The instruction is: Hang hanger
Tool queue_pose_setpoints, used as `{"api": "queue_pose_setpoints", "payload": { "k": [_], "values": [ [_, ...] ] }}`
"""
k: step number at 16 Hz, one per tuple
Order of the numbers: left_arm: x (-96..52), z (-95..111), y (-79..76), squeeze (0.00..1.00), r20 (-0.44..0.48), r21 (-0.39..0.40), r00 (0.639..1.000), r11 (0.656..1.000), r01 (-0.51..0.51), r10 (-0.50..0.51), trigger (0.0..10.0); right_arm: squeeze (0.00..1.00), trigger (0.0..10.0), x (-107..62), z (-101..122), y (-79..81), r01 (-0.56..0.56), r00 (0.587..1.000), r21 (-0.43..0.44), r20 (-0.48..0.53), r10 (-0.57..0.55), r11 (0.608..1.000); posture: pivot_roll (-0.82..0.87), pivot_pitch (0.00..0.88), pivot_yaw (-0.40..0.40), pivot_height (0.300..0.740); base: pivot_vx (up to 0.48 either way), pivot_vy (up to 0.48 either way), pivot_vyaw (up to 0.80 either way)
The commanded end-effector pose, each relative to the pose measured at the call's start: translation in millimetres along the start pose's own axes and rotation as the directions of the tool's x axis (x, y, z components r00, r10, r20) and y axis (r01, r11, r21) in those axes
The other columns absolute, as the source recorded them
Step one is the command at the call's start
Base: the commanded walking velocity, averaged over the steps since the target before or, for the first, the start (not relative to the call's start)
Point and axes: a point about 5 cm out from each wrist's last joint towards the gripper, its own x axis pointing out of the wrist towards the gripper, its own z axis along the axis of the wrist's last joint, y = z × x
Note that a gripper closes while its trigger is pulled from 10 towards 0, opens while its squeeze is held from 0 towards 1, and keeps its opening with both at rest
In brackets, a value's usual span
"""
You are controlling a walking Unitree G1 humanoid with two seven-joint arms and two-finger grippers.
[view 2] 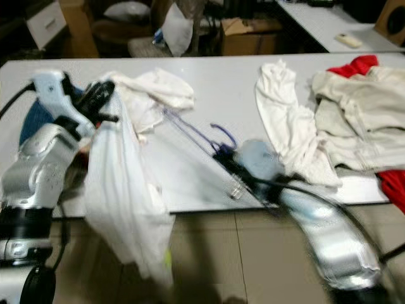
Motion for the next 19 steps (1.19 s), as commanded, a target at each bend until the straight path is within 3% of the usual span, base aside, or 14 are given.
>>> {"api": "queue_pose_setpoints", "payload": {
  "k": [1, 4, 7, 10, 13, 15, 19],
  "values": [
    [7.9, 11, -6.5, 0.0, 0.041, 0.033, 0.999, 0.999, 0.031, -0.033, 10.0, 0.0, 10.0, -8.9, 14, -2.1, -0.057, 0.997, -0.003, 0.055, 0.057, 0.998, -0.09, 0.031, 0.05, 0.74, 0.398, 0.0, 0.0],
    [17.5, 13, -5.4, 0.0, 0.028, 0.054, 0.999, 0.998, 0.032, -0.034, 10.0, 0.0, 10.0, -27.8, 29, -1.0, -0.187, 0.979, -0.023, 0.073, 0.189, 0.982, -0.1, 0.03, 0.055, 0.74, 0.394, 0.0, 0.0],
    [29.8, 23, -1.6, 0.0, 0.028, 0.088, 0.999, 0.996, 0.015, -0.018, 10.0, 0.0, 10.0, -35.3, 21, 0.5, -0.279, 0.96, -0.025, -0.017, 0.279, 0.96, -0.1, 0.03, 0.053, 0.74, 0.125, 0.0, 0.0],
    [37.0, 41, -13.7, 0.0, 0.054, 0.113, 0.992, 0.988, 0.109, -0.116, 10.0, 0.0, 10.0, -24.1, 19, 6.9, -0.326, 0.945, -0.024, -0.034, 0.325, 0.945, -0.1, 0.03, 0.046, 0.74, 0.0, 0.0, 0.0],
    [42.1, 56, -43.3, 0.0, 0.084, 0.116, 0.964, 0.963, 0.243, -0.253, 10.0, 0.0, 10.0, 6.7, 15, 18.4, -0.375, 0.927, -0.011, -0.015, 0.375, 0.927, -0.09, 0.032, 0.041, 0.74, 0.0, 0.0, 0.0],
    [43.1, 61, -53.8, 0.0, 0.104, 0.091, 0.954, 0.958, 0.272, -0.28, 10.0, 0.0, 10.0, 17.5, 17, 20.2, -0.386, 0.922, -0.006, 0.007, 0.386, 0.922, -0.09, 0.033, 0.038, 0.74, 0.0, 0.0, 0.0],
    [40.0, 81, -69.5, 0.0, 0.195, -0.032, 0.926, 0.941, 0.336, -0.323, 10.0, 0.0, 10.0, 51.0, 10, 14.8, -0.341, 0.939, 0.002, -0.044, 0.341, 0.94, -0.08, 0.034, 0.031, 0.74, 0.0, 0.0, 0.0]
  ]
}}
